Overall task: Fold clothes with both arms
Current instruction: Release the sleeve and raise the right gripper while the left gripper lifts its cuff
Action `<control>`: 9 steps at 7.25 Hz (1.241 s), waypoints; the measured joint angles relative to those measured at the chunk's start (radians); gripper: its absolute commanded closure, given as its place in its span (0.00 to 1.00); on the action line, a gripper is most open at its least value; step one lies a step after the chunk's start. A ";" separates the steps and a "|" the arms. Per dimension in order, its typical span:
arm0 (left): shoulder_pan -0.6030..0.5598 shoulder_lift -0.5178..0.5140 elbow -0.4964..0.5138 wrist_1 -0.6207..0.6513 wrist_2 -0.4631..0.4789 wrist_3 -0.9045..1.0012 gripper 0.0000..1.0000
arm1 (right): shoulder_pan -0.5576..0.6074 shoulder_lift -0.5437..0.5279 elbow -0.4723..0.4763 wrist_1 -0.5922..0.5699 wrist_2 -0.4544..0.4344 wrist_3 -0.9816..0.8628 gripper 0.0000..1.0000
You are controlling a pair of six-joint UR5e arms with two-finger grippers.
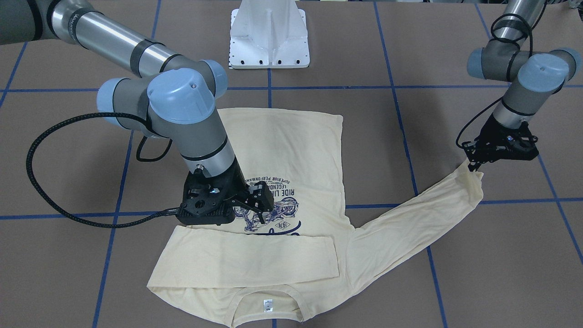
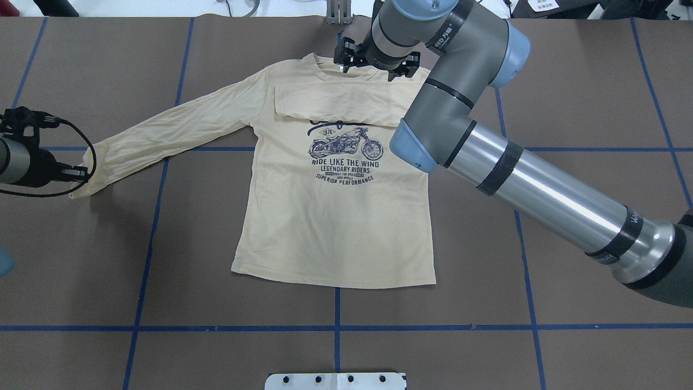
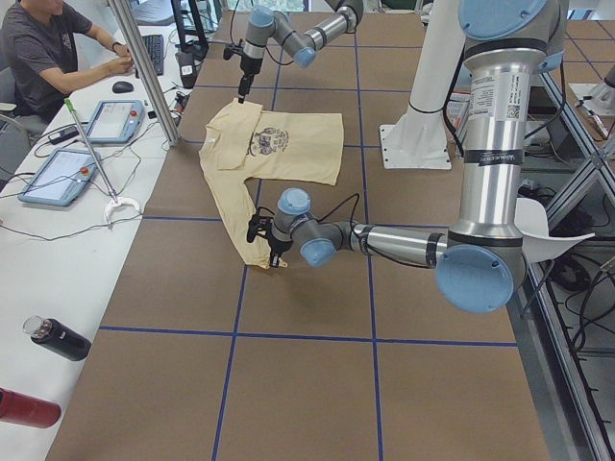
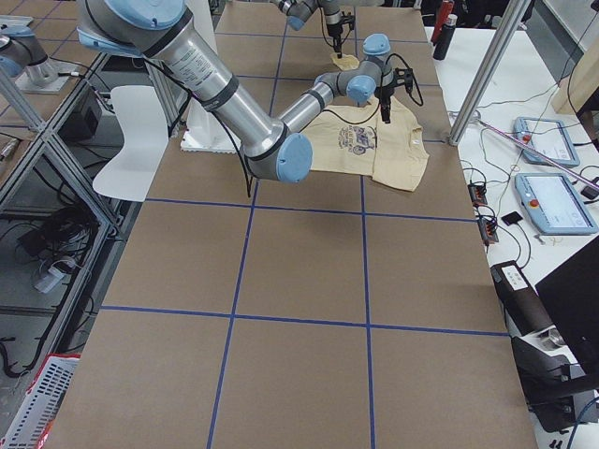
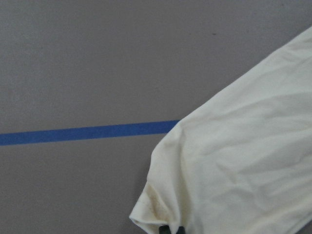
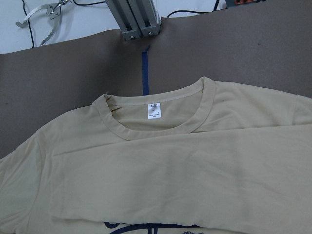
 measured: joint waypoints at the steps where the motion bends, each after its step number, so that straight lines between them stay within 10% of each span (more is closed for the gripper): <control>1: -0.013 -0.025 -0.065 0.096 -0.030 0.000 1.00 | 0.006 -0.040 0.038 -0.003 0.010 -0.009 0.01; 6: -0.128 -0.445 -0.112 0.551 -0.194 -0.008 1.00 | 0.118 -0.290 0.229 -0.070 0.153 -0.116 0.00; 9: -0.136 -0.694 0.043 0.562 -0.259 -0.103 1.00 | 0.229 -0.428 0.428 -0.383 0.204 -0.408 0.00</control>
